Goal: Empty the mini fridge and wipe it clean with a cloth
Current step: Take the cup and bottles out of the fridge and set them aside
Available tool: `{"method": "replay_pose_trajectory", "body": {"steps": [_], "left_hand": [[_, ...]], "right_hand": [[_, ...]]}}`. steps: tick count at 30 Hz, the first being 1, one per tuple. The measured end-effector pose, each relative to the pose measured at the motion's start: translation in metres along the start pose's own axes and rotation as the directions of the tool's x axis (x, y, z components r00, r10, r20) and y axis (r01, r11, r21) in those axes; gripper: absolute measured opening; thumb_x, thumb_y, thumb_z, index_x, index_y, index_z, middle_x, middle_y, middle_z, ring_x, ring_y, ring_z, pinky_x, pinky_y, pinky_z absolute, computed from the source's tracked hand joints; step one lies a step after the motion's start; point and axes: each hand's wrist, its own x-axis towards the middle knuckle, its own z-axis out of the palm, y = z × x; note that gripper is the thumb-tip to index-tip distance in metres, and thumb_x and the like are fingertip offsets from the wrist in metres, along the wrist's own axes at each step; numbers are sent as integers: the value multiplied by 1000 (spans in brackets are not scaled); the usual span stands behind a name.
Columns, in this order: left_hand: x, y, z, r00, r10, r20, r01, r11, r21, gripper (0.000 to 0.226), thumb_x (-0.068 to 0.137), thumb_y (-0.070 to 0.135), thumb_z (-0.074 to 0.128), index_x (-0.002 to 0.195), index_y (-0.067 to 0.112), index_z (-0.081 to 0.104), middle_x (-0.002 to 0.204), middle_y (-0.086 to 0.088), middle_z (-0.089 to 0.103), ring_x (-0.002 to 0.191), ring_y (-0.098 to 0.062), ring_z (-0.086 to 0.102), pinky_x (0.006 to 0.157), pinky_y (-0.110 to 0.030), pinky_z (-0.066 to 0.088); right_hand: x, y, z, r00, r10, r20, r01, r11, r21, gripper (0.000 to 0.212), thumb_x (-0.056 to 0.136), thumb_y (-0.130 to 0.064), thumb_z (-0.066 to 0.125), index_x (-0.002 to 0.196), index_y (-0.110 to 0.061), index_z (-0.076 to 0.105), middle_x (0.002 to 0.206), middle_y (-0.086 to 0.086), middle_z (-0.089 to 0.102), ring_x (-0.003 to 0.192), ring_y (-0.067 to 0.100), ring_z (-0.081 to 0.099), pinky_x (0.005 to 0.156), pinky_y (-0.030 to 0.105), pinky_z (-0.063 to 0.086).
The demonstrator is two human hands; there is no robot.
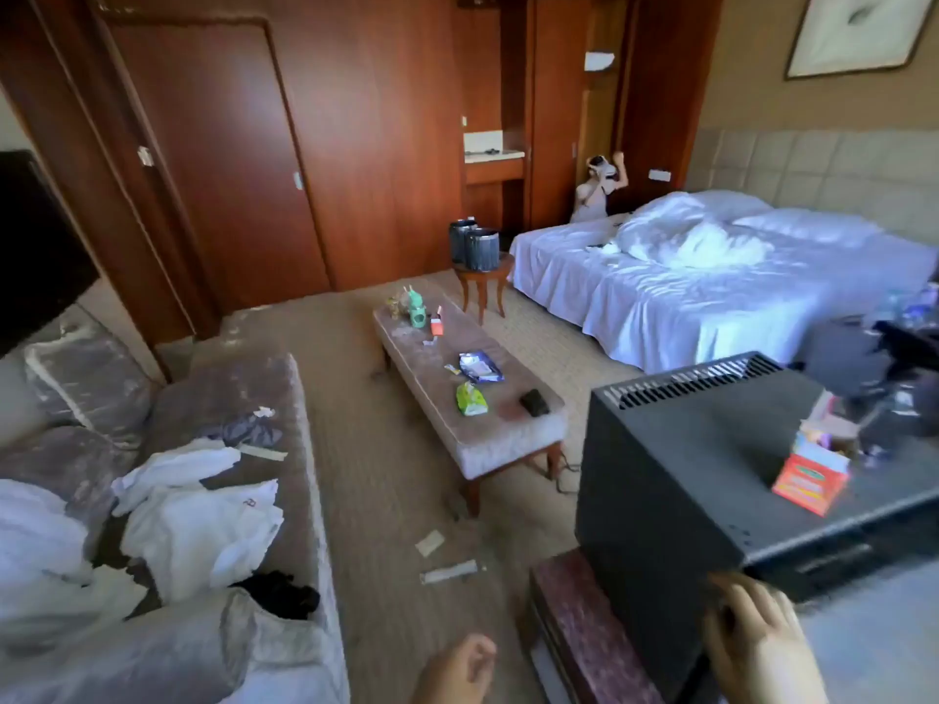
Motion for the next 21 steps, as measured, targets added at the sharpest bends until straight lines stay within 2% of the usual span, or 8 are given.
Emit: {"method": "replay_pose_trajectory", "body": {"steps": [3,5,6,9,11,14,18,21], "left_hand": [[26,80,8,979,176,98,-181,983,42,18,97,26,54,104,40,62,86,19,58,78,6,55,76,-8,43],[37,126,26,944,312,108,-317,948,37,19,97,24,53,114,23,63,98,16,60,84,5,54,76,-3,37],[38,148,36,924,367,106,-374,925,60,22,96,25,53,115,22,63,104,13,62,91,1,56,81,-5,38],[61,198,65,851,517,95,-525,839,140,31,93,33,48,120,25,61,123,9,61,113,-11,56,99,-28,44],[74,232,78,792,600,115,-611,778,149,35,96,23,51,130,18,56,136,2,54,126,-16,50,108,-30,37],[89,262,96,752,615,237,-658,719,223,48,99,18,47,146,16,40,154,1,35,142,-16,31,117,-31,24],[106,272,116,739,543,399,-673,623,398,52,102,19,38,153,17,24,161,4,18,148,-13,16,119,-41,21],[116,268,120,757,469,455,-653,585,481,55,102,15,33,154,17,17,163,5,9,149,-12,8,119,-44,18]], "right_hand": [[-5,13,-23,994,105,9,-103,987,-125,27,77,-17,63,100,-4,68,103,12,64,92,35,57,80,42,47],[-13,38,-33,964,232,131,-205,961,-188,38,70,-10,77,106,-5,65,111,12,62,98,37,58,79,44,53],[-16,47,-37,942,272,195,-235,952,-194,42,70,-11,79,109,-6,64,115,12,61,103,37,58,82,45,53],[-7,63,-44,906,335,257,-277,931,-238,46,80,-19,72,122,-9,59,129,9,56,119,33,52,94,44,50],[3,71,-43,883,349,314,-286,930,-231,47,87,-25,62,131,-11,52,136,6,51,129,28,44,102,42,44],[9,76,-36,829,381,409,-300,921,-249,48,95,-31,51,139,-14,42,141,2,44,134,22,36,106,38,38],[8,80,-25,790,427,441,-340,902,-265,59,96,-30,50,149,-16,26,153,4,29,143,21,25,111,37,30],[9,82,-22,801,438,408,-344,895,-285,59,95,-30,51,148,-18,26,148,2,35,140,20,29,108,35,33]]}}
